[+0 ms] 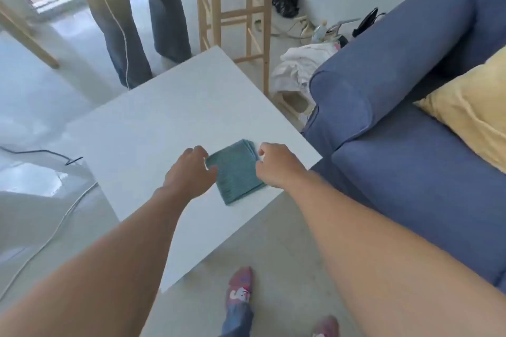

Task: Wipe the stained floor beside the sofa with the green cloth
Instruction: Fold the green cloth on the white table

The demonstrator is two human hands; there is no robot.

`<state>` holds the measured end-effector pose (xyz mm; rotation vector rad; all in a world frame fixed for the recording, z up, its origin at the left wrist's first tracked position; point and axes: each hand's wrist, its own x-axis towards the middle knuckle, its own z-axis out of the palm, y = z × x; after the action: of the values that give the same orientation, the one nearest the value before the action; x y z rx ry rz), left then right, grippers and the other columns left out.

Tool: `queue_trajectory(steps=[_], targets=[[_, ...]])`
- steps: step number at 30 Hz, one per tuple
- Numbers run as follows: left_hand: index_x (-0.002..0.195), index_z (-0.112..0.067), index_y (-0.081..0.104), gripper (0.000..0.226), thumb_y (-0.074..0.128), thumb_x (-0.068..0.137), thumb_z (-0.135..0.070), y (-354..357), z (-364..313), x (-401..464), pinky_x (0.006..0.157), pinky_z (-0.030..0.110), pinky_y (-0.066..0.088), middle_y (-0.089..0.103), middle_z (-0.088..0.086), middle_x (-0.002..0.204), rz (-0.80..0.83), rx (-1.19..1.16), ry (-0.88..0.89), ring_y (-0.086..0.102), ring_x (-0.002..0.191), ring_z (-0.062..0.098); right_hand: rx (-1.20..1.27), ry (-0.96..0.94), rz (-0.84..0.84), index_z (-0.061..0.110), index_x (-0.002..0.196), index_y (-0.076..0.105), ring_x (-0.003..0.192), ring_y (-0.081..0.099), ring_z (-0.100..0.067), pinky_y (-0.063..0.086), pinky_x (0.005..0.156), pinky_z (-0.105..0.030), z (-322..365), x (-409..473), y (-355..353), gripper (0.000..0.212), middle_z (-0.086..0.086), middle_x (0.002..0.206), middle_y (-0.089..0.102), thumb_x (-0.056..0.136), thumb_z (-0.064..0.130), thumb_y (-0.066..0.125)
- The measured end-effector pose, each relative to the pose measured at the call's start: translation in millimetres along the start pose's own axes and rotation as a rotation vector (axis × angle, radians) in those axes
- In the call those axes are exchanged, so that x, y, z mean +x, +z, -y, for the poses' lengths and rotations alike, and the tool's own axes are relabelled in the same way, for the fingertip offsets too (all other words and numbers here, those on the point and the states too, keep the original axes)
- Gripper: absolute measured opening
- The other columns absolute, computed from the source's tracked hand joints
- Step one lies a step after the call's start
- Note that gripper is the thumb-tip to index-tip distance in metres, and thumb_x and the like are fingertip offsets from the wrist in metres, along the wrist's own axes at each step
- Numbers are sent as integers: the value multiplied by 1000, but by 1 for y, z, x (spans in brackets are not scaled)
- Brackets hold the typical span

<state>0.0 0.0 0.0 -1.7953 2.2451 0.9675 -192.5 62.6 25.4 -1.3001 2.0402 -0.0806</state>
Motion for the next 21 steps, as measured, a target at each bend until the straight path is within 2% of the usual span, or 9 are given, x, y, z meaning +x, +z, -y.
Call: queue_trajectory(steps=[2, 4, 7, 9, 13, 15, 17, 19, 21], targets=[[139, -11, 46, 54, 57, 94, -39, 28, 22, 25, 95, 44, 49, 51, 9, 137, -4, -23, -75, 57, 117, 31, 30, 38, -43, 7, 128, 53, 113, 55, -32, 49, 89, -39, -7, 34, 28, 35, -13, 130, 53, 94, 18, 50], [139, -7, 46, 54, 56, 95, -38, 51, 38, 48, 91, 42, 49, 45, 13, 140, 14, -25, -126, 59, 113, 34, 65, 82, -83, 6, 132, 48, 123, 49, -33, 46, 94, -41, -15, 67, 53, 39, -14, 136, 48, 97, 22, 50], [121, -5, 56, 44, 57, 94, -40, 83, 45, 71, 82, 42, 50, 42, 11, 134, -59, -48, -157, 54, 112, 33, 67, 133, -80, 6, 128, 48, 124, 43, -33, 44, 86, -41, -21, 100, 87, 41, -13, 134, 44, 98, 33, 54], [118, -7, 57, 41, 59, 93, -39, 97, 44, 76, 75, 40, 46, 41, 8, 131, -148, -52, -181, 44, 119, 29, 6, 163, -149, 9, 123, 50, 122, 41, -32, 42, 84, -40, -24, 110, 105, 40, -12, 130, 44, 95, 35, 61], [121, -12, 56, 30, 56, 96, -29, 115, 44, 74, 82, 34, 38, 50, 7, 126, -251, -209, -171, 39, 122, 27, 31, 163, -230, 10, 110, 61, 116, 44, -30, 46, 83, -38, -29, 107, 125, 24, -11, 123, 47, 95, 29, 61], [113, -14, 50, 19, 51, 98, -26, 116, 37, 71, 78, 35, 41, 57, 2, 108, -267, -321, -146, 49, 111, 28, 119, 148, -225, 11, 108, 60, 110, 48, -28, 46, 76, -37, -35, 105, 122, 20, -9, 118, 50, 96, 27, 58], [106, -16, 42, 12, 47, 101, -25, 115, 25, 70, 69, 39, 46, 56, -2, 90, -265, -404, -122, 58, 93, 28, 230, 127, -235, 12, 103, 56, 92, 57, -26, 44, 65, -35, -44, 103, 114, 14, -7, 105, 58, 96, 24, 56], [108, -16, 36, 14, 47, 101, -22, 114, 8, 71, 67, 43, 50, 53, -6, 86, -258, -451, -76, 61, 86, 27, 356, 120, -223, 13, 97, 51, 79, 61, -27, 45, 59, -33, -58, 100, 104, 10, -7, 95, 60, 96, 21, 56], [119, -20, 32, 26, 49, 100, -17, 117, -11, 73, 68, 45, 54, 53, -5, 96, -195, -493, 10, 63, 85, 26, 441, 114, -229, 13, 99, 50, 80, 61, -26, 45, 59, -34, -78, 93, 98, 9, -8, 97, 61, 96, 19, 56]])
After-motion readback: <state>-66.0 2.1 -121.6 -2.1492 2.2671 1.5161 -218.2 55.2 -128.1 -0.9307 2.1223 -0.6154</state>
